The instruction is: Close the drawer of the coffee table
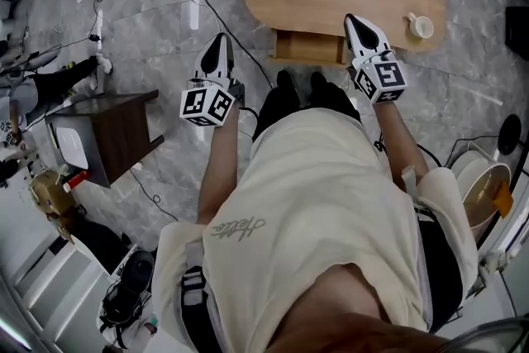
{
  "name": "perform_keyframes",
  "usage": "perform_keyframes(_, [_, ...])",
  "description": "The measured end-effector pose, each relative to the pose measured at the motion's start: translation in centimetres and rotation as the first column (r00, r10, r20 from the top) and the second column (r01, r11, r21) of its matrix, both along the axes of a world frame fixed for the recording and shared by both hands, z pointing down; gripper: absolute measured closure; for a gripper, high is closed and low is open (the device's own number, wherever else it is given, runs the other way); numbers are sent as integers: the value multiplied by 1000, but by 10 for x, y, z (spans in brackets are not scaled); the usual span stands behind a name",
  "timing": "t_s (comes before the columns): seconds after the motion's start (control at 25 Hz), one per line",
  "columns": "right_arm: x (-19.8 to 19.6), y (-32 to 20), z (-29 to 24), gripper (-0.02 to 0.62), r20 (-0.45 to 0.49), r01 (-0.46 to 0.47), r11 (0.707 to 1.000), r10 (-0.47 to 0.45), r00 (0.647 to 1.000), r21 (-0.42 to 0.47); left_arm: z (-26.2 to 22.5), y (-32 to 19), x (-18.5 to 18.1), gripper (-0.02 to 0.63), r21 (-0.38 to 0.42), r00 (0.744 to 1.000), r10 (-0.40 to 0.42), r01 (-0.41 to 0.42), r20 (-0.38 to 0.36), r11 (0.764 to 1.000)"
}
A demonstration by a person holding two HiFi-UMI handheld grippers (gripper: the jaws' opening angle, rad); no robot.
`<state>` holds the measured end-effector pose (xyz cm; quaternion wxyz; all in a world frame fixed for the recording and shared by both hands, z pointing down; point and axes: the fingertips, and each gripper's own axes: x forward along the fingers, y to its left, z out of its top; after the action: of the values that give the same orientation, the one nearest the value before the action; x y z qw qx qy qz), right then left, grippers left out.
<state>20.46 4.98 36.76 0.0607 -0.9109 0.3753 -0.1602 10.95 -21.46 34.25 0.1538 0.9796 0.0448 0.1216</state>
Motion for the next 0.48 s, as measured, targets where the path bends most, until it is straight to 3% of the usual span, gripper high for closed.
perform_keyframes(0.28, [-49, -26, -24, 601, -39, -102, 994, 101, 994, -43, 22, -19, -16, 601, 48, 987, 156, -158, 37, 986])
perform_keyframes(0.48, [-75, -27, -41, 600, -125, -207, 977, 199, 972, -53, 40, -22, -11, 601, 71, 965, 257, -260, 48, 963])
